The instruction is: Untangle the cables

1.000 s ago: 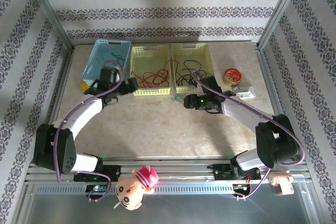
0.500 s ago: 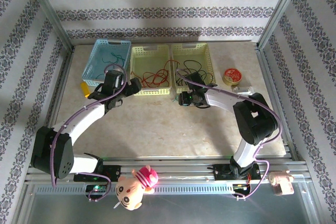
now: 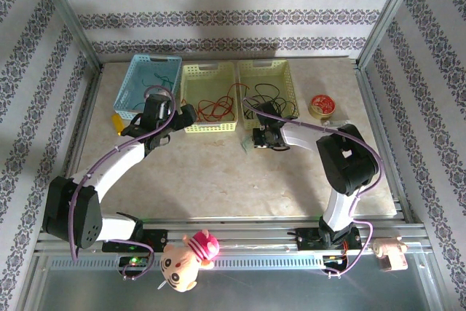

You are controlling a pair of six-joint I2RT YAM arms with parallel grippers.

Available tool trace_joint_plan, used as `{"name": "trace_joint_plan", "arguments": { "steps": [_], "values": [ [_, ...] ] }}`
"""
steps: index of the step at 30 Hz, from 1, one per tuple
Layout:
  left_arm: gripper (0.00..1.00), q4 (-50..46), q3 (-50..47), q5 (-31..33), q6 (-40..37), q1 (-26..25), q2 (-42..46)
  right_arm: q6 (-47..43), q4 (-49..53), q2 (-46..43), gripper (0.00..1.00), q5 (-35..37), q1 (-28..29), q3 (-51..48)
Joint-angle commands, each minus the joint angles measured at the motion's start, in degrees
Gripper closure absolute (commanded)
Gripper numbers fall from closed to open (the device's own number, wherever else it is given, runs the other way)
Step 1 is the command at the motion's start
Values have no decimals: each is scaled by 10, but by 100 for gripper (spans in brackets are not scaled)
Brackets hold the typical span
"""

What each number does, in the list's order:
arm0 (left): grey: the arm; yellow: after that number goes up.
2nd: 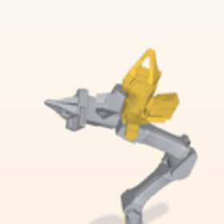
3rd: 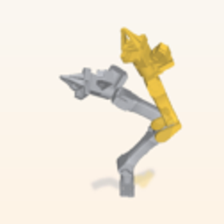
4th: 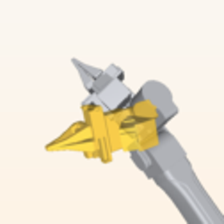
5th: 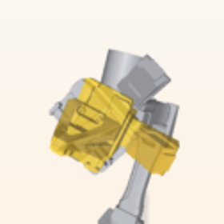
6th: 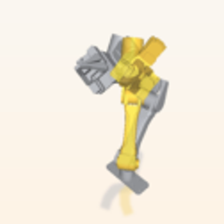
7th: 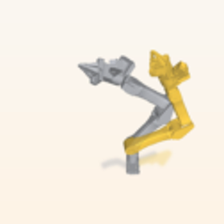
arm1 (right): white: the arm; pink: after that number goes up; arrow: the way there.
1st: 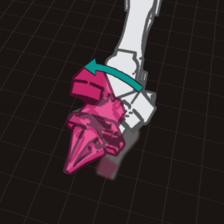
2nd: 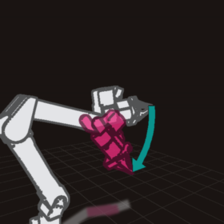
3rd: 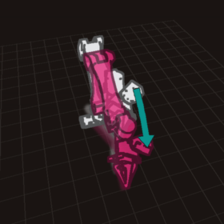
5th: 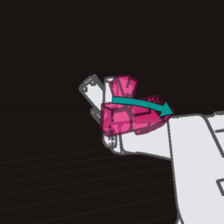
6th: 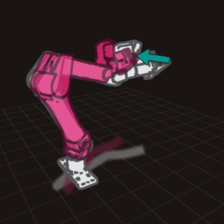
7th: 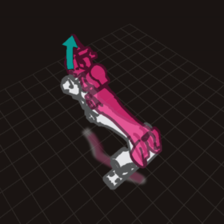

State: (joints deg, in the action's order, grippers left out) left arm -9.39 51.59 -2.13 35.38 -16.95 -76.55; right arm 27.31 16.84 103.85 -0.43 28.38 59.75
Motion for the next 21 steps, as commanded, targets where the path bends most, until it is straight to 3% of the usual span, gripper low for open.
{"name": "trace_joint_plan", "arguments": {
  "steps": [1, 6, 9, 16, 21],
  "values": [
    [1, 19, 22, -16, -34, -16, -4, 9, -5, -27, 94, 11, 4, -28],
    [0, 20, 39, -34, -82, -42, -8, 16, -32, -100, 100, 4, -3, -85],
    [0, 44, 38, -87, -105, -55, -9, 15, -60, -155, 100, -19, -11, -127],
    [1, 50, 61, -194, -176, -119, -49, 32, -160, -291, 100, -134, -58, -210],
    [2, 78, 75, -246, -178, -157, -91, 37, -184, -329, 100, -225, -75, -207]
  ]
}}
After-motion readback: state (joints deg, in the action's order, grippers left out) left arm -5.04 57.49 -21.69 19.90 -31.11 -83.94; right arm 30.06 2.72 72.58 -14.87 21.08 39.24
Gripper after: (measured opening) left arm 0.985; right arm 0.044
